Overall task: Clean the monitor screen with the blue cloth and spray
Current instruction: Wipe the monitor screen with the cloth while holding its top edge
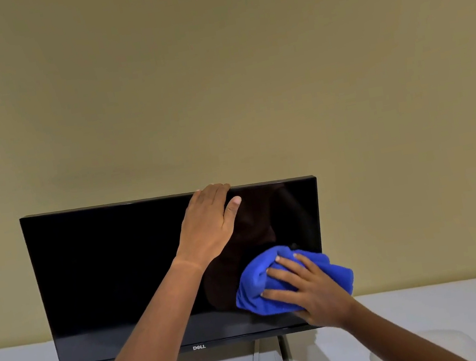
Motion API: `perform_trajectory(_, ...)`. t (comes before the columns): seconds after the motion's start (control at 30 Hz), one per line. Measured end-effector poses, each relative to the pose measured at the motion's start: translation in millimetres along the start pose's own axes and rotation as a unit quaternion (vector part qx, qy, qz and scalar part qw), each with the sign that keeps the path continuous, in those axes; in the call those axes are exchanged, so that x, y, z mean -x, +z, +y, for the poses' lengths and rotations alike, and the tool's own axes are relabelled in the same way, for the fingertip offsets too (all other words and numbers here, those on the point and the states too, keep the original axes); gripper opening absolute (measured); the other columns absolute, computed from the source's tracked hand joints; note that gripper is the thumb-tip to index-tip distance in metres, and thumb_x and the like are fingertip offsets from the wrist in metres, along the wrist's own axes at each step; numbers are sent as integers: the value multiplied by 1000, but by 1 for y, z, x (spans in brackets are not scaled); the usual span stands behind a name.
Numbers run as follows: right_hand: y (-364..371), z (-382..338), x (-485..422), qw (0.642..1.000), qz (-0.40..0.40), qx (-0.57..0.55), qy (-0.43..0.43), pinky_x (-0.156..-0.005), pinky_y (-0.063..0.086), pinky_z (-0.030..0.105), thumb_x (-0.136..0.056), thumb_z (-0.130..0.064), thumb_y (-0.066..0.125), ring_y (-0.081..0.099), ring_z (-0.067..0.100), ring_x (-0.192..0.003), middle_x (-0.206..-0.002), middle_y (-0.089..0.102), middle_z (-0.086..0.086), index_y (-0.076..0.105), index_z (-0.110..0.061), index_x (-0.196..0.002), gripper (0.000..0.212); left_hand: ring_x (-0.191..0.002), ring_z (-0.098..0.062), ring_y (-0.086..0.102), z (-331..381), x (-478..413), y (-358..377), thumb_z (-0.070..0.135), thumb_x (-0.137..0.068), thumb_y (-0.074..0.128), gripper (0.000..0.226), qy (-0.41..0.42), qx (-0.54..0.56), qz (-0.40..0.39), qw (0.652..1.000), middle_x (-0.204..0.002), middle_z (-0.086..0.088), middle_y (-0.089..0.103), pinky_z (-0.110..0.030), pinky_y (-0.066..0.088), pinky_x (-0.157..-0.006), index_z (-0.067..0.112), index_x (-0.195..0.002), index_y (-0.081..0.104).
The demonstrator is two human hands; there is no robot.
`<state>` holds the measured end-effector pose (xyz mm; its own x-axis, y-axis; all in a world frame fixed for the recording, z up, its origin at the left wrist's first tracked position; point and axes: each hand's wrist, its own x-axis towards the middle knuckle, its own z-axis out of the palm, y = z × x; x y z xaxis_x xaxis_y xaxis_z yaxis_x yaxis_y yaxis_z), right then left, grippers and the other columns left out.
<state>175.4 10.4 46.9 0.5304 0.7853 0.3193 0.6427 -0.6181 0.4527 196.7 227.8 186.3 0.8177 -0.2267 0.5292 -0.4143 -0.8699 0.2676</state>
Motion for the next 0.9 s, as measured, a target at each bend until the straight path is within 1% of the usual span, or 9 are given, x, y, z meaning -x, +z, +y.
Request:
perform_trajectory(0.23, -14, -32, 21, 991, -86, -100, 14, -86, 52, 23, -46, -45, 79, 60, 8, -112, -122, 61, -17, 59, -50, -105, 63, -144, -17, 16, 0, 5, -5, 40, -97, 22, 53, -6, -20, -42, 999, -151, -4, 30, -32, 8, -118, 13, -143, 27)
perform_trajectory(0.3, -26, -40, 26, 975, -71, -196, 78, -94, 45, 22, -55, -34, 76, 54, 9, -119, -129, 55, -13, 56, -46, -113, 62, -145, -15, 7, 2, 11, -6, 40, -98, 22, 54, -6, -21, -52, 998, -155, -2, 20, -33, 5, -118, 15, -145, 20)
perform_trajectory(0.37, -32, -46, 28, 946, -46, -292, 135, -107, 20, 17, -73, -26, 60, 32, 6, -132, -142, 34, -16, 45, -44, -127, 59, -146, -13, 4, 5, 22, -6, 38, -98, 24, 53, 5, -16, -42, 999, -156, 0, 15, -30, 2, -118, 16, -146, 17)
perform_trajectory(0.43, -38, -52, 28, 911, -6, -361, 198, -105, 11, 7, -75, -24, 51, 22, -2, -132, -140, 22, -24, 39, -48, -128, 59, -145, -9, 4, 10, 39, -5, 34, -98, 27, 50, 26, 14, -22, 999, -156, 3, 17, -24, 0, -117, 18, -145, 20)
perform_trajectory(0.53, -58, -62, 20, 817, 59, -493, 294, -103, 23, 11, -73, -7, 56, 30, -5, -127, -134, 31, -23, 43, -46, -119, 61, -141, -5, 21, 18, 68, 0, 33, -98, 31, 44, 26, 87, -23, 996, -151, 7, 29, -20, 19, -114, 23, -141, 32)
perform_trajectory(0.67, -76, -79, 16, 722, 134, -587, 341, -98, 35, 9, -67, -3, 57, 41, -7, -120, -129, 45, -9, 49, -30, -118, 58, -116, -3, 50, 21, 104, 11, 41, -96, 33, 41, -60, 140, -84, 985, -132, 13, 48, -16, 41, -89, 28, -134, 39)
perform_trajectory(0.77, -83, -93, 17, 702, 137, -603, 355, -99, 40, 14, -72, 4, 59, 42, -4, -119, -130, 42, -10, 46, -30, -119, 59, -99, -1, 54, 18, 121, 17, 46, -92, 40, 41, -162, 258, -141, 942, -102, 16, 56, -15, 45, -80, 27, -128, 44)
perform_trajectory(0.83, -85, -102, 19, 701, 125, -604, 357, -99, 42, 17, -73, 11, 59, 43, 0, -120, -131, 40, -10, 43, -32, -119, 66, -94, -4, 58, 15, 128, 18, 44, -89, 50, 24, -195, 317, -177, 911, -96, 12, 61, -23, 50, -83, 29, -107, 55)
perform_trajectory(0.9, -88, -112, 20, 705, 91, -612, 346, -95, 43, 14, -71, 0, 64, 41, 5, -122, -133, 35, -13, 37, -35, -122, 67, -91, -9, 63, 13, 134, 17, 36, -86, 57, 10, -208, 341, -188, 897, -95, 4, 66, -27, 51, -83, 28, -90, 58)
